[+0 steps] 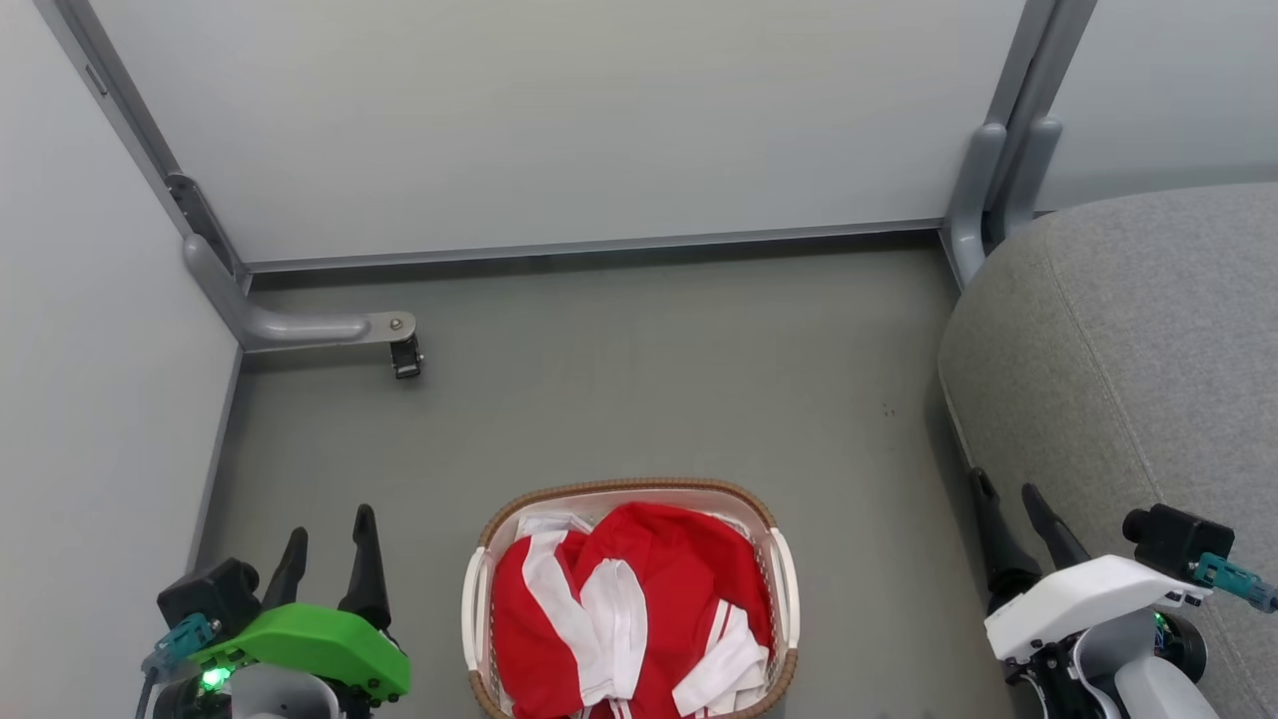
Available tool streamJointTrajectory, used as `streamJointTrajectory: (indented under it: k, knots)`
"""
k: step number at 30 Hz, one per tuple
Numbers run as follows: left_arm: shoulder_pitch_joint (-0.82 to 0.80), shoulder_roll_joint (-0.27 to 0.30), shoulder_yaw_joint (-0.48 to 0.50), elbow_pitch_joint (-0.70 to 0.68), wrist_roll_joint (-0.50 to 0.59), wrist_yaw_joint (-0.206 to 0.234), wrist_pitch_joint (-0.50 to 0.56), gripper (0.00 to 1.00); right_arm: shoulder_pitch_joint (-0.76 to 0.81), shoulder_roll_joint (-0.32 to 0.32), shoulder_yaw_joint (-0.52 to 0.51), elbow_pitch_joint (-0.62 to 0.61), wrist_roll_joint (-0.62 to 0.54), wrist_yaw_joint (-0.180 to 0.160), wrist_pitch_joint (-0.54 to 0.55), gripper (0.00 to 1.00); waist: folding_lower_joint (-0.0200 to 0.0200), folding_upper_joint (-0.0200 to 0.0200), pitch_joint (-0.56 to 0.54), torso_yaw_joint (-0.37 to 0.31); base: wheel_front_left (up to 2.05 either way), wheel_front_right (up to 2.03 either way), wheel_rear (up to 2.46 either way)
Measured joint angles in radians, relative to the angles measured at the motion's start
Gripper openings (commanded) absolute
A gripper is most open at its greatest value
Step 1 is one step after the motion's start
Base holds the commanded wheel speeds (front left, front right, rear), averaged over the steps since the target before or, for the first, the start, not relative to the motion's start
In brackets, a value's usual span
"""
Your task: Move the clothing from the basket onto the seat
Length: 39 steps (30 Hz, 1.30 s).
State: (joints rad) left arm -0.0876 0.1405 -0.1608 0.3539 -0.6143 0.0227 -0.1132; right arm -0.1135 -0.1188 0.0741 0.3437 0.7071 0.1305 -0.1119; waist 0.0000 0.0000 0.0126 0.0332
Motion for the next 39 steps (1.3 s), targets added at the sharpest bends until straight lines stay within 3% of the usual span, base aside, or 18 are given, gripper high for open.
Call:
streamJointTrajectory:
  k: [21,39]
  knots:
    - [-0.006,0.022,-0.067,0.018,0.198,0.044,-0.054,1.00,-0.001,-0.008,-0.003,0.062,-0.258,0.000,-0.056,1.00,0.0000,0.0000,0.003,0.009,0.00,0.00,0.00]
    - [0.011,0.001,-0.053,0.006,0.344,0.067,-0.095,1.00,-0.001,0.009,-0.049,0.071,-0.457,0.000,-0.093,1.00,0.0000,0.0000,0.016,0.006,0.00,0.00,0.00]
